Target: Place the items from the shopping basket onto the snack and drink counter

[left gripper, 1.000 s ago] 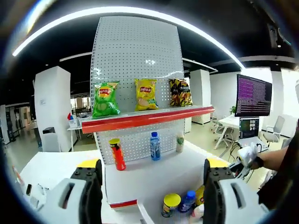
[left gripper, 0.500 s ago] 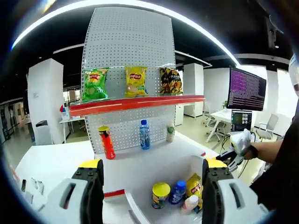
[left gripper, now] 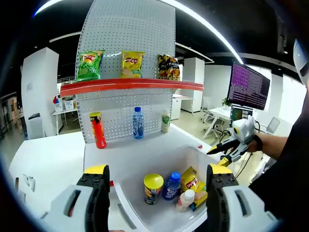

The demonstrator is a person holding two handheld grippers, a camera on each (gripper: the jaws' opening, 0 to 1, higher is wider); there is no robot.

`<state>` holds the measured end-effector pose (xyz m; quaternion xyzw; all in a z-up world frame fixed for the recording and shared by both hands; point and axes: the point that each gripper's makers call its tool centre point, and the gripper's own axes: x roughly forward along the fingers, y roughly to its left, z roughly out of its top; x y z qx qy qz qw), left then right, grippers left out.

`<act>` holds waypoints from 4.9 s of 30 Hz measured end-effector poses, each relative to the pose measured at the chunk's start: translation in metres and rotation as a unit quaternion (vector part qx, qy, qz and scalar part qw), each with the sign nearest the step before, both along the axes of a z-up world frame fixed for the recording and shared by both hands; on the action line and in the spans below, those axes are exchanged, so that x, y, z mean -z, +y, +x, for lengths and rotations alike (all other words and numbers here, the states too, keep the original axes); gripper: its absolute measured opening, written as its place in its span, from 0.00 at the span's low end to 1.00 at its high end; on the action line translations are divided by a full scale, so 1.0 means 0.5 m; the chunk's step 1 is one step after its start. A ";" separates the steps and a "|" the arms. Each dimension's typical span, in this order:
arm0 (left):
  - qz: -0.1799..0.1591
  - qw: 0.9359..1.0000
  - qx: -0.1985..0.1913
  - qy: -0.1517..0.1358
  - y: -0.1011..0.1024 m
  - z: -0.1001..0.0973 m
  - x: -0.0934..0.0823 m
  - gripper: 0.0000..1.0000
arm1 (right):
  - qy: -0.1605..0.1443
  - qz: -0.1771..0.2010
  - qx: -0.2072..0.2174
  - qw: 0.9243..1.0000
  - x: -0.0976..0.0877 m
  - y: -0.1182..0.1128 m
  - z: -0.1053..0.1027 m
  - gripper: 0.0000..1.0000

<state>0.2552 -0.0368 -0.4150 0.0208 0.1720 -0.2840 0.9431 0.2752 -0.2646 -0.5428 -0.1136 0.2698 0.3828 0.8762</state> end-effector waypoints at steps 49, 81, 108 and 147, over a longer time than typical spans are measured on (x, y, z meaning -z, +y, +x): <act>-0.014 0.997 0.030 0.065 0.020 0.017 0.119 0.80 | 0.116 -0.045 0.158 0.980 0.166 -0.035 0.013 0.68; -0.013 0.997 0.018 0.072 0.041 0.015 0.129 0.80 | 0.154 -0.103 0.199 0.962 0.260 -0.028 0.062 0.58; -0.020 0.997 0.007 0.073 0.058 0.016 0.132 0.80 | 0.198 -0.148 0.250 0.936 0.371 -0.031 0.053 0.52; -0.019 0.996 -0.009 0.083 0.082 0.028 0.145 0.79 | 0.271 -0.186 0.262 0.907 0.482 -0.042 0.048 0.54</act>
